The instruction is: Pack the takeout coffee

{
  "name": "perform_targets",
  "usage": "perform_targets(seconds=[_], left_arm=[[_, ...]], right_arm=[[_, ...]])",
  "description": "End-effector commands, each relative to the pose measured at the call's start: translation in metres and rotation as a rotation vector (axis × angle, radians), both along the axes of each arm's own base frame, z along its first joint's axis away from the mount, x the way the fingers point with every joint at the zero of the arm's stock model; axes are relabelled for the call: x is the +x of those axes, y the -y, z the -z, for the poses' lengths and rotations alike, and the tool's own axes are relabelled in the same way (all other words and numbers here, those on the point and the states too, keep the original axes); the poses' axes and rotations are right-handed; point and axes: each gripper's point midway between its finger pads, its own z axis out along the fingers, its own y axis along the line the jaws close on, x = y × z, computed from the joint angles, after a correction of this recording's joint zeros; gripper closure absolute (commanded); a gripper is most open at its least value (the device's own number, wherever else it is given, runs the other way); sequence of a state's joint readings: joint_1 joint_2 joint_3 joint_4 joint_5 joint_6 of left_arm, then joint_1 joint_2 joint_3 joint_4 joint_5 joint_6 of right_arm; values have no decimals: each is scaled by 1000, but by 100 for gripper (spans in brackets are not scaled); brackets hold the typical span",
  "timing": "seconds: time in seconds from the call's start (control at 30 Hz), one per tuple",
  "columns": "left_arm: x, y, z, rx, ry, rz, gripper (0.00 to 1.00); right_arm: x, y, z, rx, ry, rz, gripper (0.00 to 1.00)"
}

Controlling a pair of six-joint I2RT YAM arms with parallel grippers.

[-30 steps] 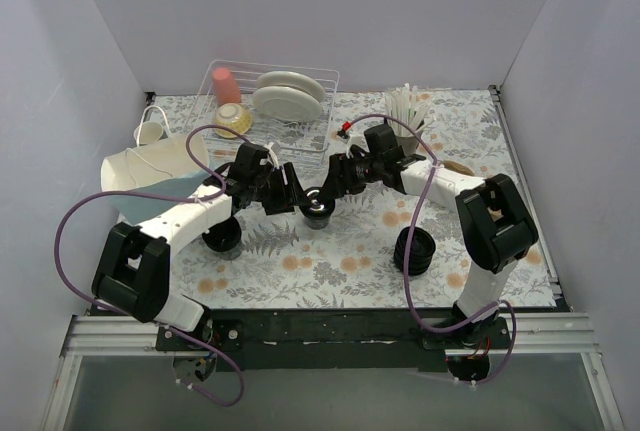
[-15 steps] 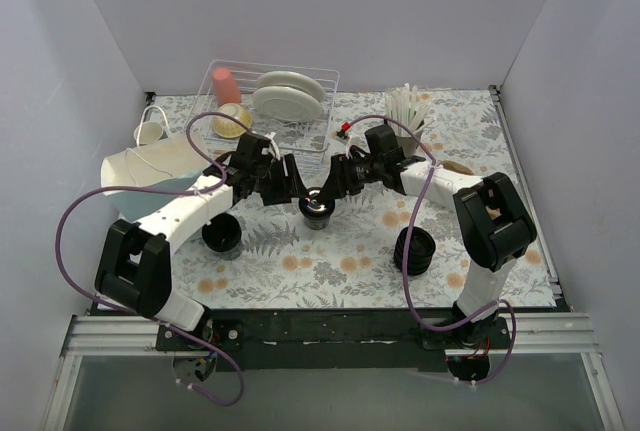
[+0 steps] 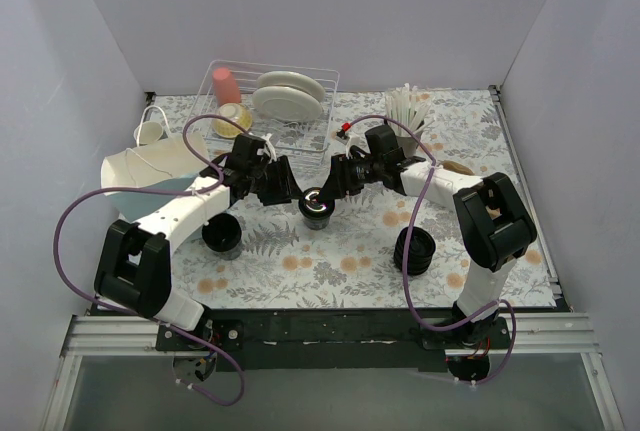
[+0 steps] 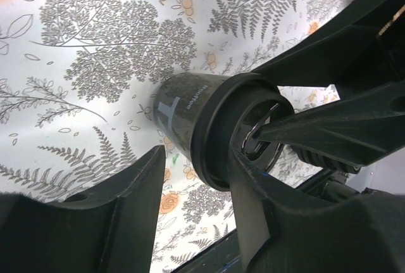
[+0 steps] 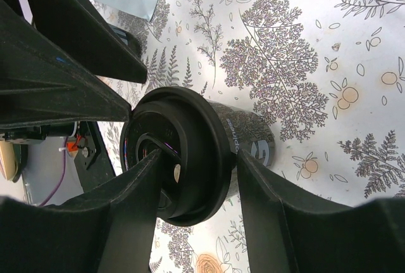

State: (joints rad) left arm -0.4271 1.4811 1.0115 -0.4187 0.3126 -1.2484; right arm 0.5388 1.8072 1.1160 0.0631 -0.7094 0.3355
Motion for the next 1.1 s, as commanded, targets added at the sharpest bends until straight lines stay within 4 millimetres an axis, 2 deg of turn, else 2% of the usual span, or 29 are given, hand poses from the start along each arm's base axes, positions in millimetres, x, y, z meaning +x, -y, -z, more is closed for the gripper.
perform_targets(seconds=[0.0, 0.2, 0.4, 0.53, 0.67, 1.07], left_arm=[[-2, -3, 2, -8, 14, 1, 59], [-6, -3, 10, -26, -4, -1, 64], [-4, -6, -9, -53, 48, -11, 56], [-2, -9, -15, -70, 63, -19, 58], [-5, -3, -17, -112, 62, 3, 60], [-7, 6, -4, -162, 27, 19, 62]], right_arm=[[-6, 9, 20, -72, -2, 9, 44], [-5, 12, 23, -85, -4, 22, 46], [-5, 15, 22, -91, 2, 29, 46], [-5, 15, 21, -86, 2, 27, 46], [-5, 15, 21, -85, 1, 28, 46], [-8, 15, 21, -80, -7, 26, 46]])
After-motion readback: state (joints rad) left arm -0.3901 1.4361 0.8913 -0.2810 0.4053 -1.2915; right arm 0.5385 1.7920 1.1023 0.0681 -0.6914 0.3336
